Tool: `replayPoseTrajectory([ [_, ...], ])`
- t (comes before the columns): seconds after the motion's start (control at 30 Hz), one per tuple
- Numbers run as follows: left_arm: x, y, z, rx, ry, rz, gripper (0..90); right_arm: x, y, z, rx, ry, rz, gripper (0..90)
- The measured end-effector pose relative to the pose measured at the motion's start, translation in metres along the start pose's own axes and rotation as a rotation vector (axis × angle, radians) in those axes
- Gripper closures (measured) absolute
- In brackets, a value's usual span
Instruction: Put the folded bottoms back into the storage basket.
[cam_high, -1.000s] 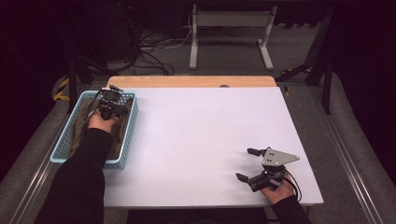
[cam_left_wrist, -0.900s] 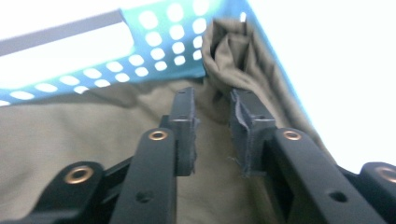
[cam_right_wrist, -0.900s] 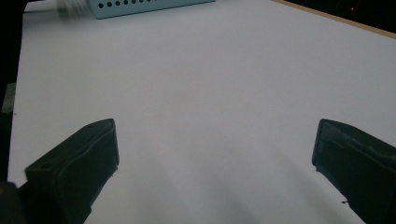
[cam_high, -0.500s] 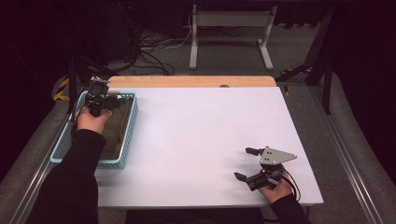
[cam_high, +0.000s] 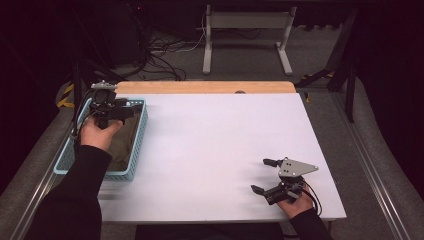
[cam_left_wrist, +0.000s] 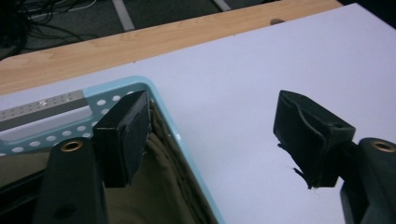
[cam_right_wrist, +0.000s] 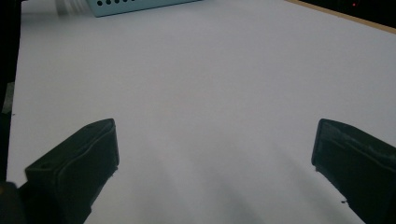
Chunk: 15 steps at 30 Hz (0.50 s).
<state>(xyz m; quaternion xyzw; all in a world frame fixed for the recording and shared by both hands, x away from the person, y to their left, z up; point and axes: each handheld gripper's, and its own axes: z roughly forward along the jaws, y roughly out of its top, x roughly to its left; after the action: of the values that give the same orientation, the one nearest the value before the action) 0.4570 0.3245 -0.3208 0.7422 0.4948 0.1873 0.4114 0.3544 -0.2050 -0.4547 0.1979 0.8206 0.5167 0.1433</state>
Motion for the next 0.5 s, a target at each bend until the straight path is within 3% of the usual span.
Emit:
replayPoseTrajectory([
  [0.3,-0.022,-0.006,-0.012,-0.076,-0.032,0.04,16.4,0.0,0.0,0.0,0.001,0.001,-0.001,1.4],
  [0.4,-0.037,-0.012,-0.014,-0.139,-0.085,0.072,14.5,0.0,0.0,0.0,0.001,0.002,0.0,1.4],
  [0.5,-0.046,-0.019,-0.012,-0.155,-0.123,0.098,12.2,0.0,0.0,0.0,0.001,0.003,-0.001,1.4],
])
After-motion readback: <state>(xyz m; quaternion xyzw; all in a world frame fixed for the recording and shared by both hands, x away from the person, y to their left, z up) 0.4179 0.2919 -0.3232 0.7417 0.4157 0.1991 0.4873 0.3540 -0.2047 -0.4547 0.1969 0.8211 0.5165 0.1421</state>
